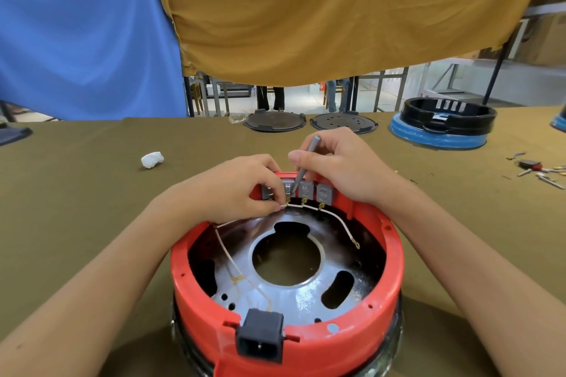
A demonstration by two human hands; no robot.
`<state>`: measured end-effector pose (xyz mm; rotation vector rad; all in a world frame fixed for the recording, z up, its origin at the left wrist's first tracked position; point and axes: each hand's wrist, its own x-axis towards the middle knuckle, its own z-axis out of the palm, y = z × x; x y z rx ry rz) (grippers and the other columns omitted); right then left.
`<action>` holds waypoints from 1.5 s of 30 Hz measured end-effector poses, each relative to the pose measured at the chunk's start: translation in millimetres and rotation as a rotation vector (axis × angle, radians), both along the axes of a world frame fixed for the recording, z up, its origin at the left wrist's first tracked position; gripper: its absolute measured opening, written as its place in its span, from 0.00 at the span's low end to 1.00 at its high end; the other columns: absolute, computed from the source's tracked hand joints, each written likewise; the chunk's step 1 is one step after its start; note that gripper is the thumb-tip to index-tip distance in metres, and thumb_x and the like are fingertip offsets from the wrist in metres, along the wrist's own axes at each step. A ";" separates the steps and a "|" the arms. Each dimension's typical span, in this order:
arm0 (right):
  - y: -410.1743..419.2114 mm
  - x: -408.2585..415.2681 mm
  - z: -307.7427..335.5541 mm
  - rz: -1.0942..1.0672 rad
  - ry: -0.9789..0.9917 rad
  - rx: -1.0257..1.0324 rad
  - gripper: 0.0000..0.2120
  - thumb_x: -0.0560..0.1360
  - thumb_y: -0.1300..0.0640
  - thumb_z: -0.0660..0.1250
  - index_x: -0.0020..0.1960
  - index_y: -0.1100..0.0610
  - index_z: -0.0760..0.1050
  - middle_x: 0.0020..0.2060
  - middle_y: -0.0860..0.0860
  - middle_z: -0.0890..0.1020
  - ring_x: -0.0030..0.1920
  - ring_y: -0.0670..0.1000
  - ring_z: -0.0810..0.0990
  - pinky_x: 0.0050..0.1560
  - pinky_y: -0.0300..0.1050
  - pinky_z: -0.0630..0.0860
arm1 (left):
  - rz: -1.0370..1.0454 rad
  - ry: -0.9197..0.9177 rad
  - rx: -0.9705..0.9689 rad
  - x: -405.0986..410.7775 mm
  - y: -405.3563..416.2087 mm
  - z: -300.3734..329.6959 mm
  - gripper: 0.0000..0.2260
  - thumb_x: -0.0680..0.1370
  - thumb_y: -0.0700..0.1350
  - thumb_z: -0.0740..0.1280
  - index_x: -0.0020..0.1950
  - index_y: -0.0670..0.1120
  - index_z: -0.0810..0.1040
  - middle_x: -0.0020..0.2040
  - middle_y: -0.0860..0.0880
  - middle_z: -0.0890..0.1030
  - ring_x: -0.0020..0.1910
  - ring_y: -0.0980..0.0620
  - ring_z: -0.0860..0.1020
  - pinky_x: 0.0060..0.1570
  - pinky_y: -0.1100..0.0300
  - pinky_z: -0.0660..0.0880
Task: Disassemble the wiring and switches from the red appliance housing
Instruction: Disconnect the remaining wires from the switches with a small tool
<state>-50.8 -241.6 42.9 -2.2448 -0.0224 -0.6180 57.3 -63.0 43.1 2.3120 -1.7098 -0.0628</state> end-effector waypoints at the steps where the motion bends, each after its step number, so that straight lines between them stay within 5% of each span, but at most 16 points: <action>1: 0.1 -0.1 0.1 -0.006 0.004 0.005 0.12 0.78 0.52 0.70 0.40 0.59 0.81 0.33 0.54 0.84 0.36 0.52 0.83 0.43 0.46 0.78 | -0.001 0.001 -0.001 -0.2 -0.1 -0.1 0.03 0.77 0.50 0.71 0.47 0.58 0.83 0.58 0.57 0.73 0.50 0.62 0.74 0.58 0.58 0.72; 5: 3.2 -2.7 0.6 -0.013 -0.010 -0.018 0.12 0.78 0.52 0.70 0.40 0.58 0.81 0.33 0.53 0.84 0.36 0.52 0.82 0.45 0.49 0.79 | -0.005 0.016 -0.011 0.0 -0.1 0.0 0.03 0.76 0.50 0.71 0.47 0.58 0.83 0.57 0.57 0.73 0.49 0.62 0.75 0.57 0.57 0.72; 8: 4.5 -6.3 -1.3 -0.009 -0.054 -0.056 0.11 0.77 0.52 0.71 0.39 0.57 0.82 0.27 0.45 0.80 0.27 0.43 0.75 0.33 0.36 0.72 | -0.008 0.022 -0.020 1.2 0.2 -1.0 0.02 0.76 0.50 0.71 0.47 0.57 0.84 0.57 0.58 0.73 0.50 0.61 0.76 0.58 0.56 0.73; 12: 3.8 -7.0 -1.5 -0.005 -0.054 -0.075 0.11 0.77 0.53 0.72 0.38 0.57 0.82 0.24 0.41 0.77 0.25 0.41 0.71 0.32 0.32 0.66 | -0.015 0.025 -0.035 1.8 0.4 -1.9 0.02 0.76 0.49 0.72 0.46 0.56 0.84 0.56 0.58 0.73 0.49 0.61 0.76 0.58 0.54 0.73; 18: -0.7 -2.0 -3.1 -0.012 -0.025 0.010 0.11 0.78 0.52 0.71 0.39 0.57 0.82 0.33 0.51 0.85 0.35 0.49 0.83 0.42 0.40 0.77 | -0.014 0.031 -0.031 0.9 0.4 -1.5 0.02 0.76 0.50 0.72 0.47 0.56 0.84 0.56 0.58 0.73 0.50 0.60 0.76 0.57 0.55 0.73; 27: -1.7 -0.4 -3.5 -0.012 -0.003 0.062 0.12 0.78 0.52 0.70 0.41 0.59 0.81 0.33 0.53 0.85 0.36 0.50 0.83 0.48 0.47 0.79 | -0.009 0.032 -0.032 0.7 1.3 -1.3 0.02 0.76 0.49 0.72 0.46 0.57 0.84 0.56 0.58 0.73 0.51 0.60 0.76 0.58 0.57 0.72; 32: 2.9 -6.5 -2.9 -0.006 -0.060 -0.058 0.11 0.77 0.52 0.71 0.39 0.57 0.82 0.29 0.46 0.82 0.27 0.40 0.75 0.34 0.31 0.69 | -0.005 0.033 -0.026 1.8 1.2 -1.5 0.02 0.76 0.49 0.72 0.45 0.57 0.84 0.56 0.59 0.73 0.50 0.61 0.76 0.58 0.55 0.73; 39: 6.1 -9.3 -0.2 0.023 -0.104 -0.274 0.10 0.77 0.51 0.71 0.41 0.55 0.83 0.31 0.53 0.80 0.34 0.50 0.76 0.36 0.43 0.71 | -0.009 0.029 -0.041 3.1 0.9 -2.7 0.02 0.75 0.49 0.72 0.45 0.56 0.84 0.53 0.63 0.71 0.49 0.61 0.76 0.57 0.57 0.73; 45: 3.3 -3.6 -0.4 0.012 -0.037 -0.136 0.11 0.77 0.53 0.71 0.39 0.57 0.81 0.28 0.49 0.80 0.25 0.41 0.72 0.30 0.31 0.67 | -0.015 0.038 -0.038 2.6 0.3 -2.2 0.02 0.75 0.48 0.72 0.44 0.55 0.84 0.55 0.60 0.72 0.48 0.62 0.76 0.56 0.58 0.73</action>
